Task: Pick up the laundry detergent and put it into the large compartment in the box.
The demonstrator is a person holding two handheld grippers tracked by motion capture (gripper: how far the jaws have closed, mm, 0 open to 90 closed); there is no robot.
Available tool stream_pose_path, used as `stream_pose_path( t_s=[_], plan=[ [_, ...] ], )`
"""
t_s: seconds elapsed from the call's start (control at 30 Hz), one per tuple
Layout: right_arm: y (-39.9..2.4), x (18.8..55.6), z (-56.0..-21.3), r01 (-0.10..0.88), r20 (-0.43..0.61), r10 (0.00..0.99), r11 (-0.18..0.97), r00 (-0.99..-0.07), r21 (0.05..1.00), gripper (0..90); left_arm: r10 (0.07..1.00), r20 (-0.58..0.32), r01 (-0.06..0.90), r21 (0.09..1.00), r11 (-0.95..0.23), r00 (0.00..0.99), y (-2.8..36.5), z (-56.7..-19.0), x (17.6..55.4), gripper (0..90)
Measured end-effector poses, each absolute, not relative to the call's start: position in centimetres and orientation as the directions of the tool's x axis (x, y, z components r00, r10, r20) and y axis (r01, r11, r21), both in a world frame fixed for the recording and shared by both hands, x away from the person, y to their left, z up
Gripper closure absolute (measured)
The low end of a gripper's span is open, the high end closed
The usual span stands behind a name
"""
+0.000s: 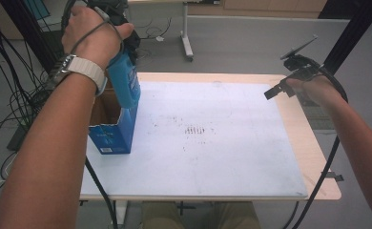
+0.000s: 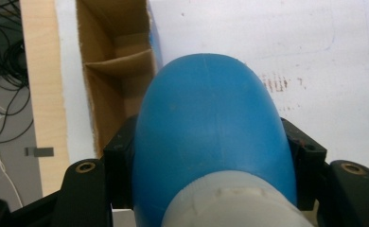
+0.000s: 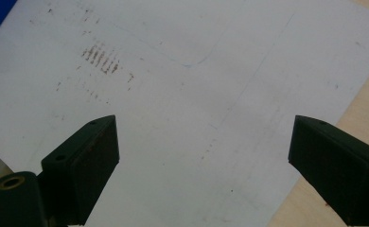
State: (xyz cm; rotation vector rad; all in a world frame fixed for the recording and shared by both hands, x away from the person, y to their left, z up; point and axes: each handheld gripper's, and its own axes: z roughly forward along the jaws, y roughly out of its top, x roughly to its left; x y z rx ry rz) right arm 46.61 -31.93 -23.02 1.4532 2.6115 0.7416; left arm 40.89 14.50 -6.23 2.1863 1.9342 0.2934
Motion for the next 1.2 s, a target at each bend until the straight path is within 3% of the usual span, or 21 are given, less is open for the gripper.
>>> stream_pose_path(
  t_s=[1.2],
  plan=[
    [-32.5, 46.8, -23.7, 0.806, 0.188, 0.833, 0.407, -0.521, 0.43, 9.4, 0.996, 0.032, 0.952, 0.294, -0.09, 0.085, 19.0, -7.6, 43.1, 37.3]
  ],
)
